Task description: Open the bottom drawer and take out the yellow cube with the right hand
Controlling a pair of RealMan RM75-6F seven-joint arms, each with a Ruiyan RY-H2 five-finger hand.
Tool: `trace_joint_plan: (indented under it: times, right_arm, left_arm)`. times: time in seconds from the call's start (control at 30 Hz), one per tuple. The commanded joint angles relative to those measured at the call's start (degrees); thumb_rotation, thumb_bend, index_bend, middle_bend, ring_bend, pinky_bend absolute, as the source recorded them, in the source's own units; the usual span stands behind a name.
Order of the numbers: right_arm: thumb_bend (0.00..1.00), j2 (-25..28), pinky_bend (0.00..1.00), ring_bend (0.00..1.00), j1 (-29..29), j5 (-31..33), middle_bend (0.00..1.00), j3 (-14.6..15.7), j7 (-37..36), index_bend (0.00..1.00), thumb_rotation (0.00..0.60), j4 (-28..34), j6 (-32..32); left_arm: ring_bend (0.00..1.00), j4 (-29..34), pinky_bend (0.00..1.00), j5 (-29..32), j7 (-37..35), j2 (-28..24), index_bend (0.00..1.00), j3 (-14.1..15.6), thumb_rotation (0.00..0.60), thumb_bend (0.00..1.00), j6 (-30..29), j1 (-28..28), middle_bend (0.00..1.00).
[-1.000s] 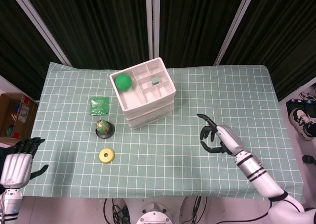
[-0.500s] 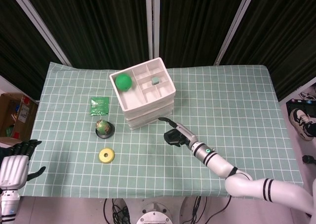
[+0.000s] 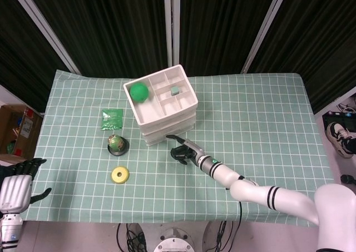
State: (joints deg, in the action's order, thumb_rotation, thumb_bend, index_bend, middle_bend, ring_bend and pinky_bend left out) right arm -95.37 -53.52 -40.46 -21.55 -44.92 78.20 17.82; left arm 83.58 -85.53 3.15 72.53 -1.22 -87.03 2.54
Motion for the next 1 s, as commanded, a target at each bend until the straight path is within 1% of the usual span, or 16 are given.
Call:
trace_joint_plan:
  times: [0.03,0.2,0.4,0.83,0.93,1.0]
  right_arm:
    - [0.63,-1.0,0.90,0.84,-0.4,0.6,0.75,-0.1,0.6,0.10,0.600,-1.1,-0.9]
    - [0.63,-2.7,0.90,0.84,-1.1,1.8,0.75,-0.2,1.6,0.10,0.600,-3.7,-1.2]
    - [0.64,-4.0,0.90,0.84,-1.5,3.1,0.75,-0.7,2.5,0.10,0.600,-5.3,-1.3]
    - [0.66,-8.3,0.90,0.84,-3.7,4.0,0.75,-3.4,4.1,0.10,0.600,-11.0,-3.2]
    - [0.67,-8.9,0.90,0.84,-4.0,4.6,0.75,-3.5,4.5,0.12,0.600,-11.7,-3.0]
    - [0.68,-9.0,0.90,0.84,-4.1,4.9,0.75,-3.5,4.7,0.16,0.600,-11.9,-3.0]
  left_arm:
    - [0.18,-0.1,0.21,0.0,-0.1,0.0,0.22,-0.1,0.600,0.12,0.0,0.0,0.20]
    - [0.18,-0.2,0.21,0.0,-0.2,0.1,0.22,-0.1,0.600,0.12,0.3,0.2,0.20]
    - [0.18,-0.2,0.21,0.2,-0.5,0.1,0.22,-0.2,0.600,0.12,0.5,0.2,0.20]
    - [0.18,0.2,0.21,0.6,-0.7,-0.4,0.22,-0.2,0.600,0.12,0.5,-0.2,0.20]
    - [0.18,0.4,0.21,0.5,-0.8,-0.5,0.22,-0.2,0.600,0.12,0.4,-0.3,0.20]
    - [0.18,0.5,0.21,0.5,-0.9,-0.6,0.22,-0.2,0.600,0.12,0.4,-0.3,0.20]
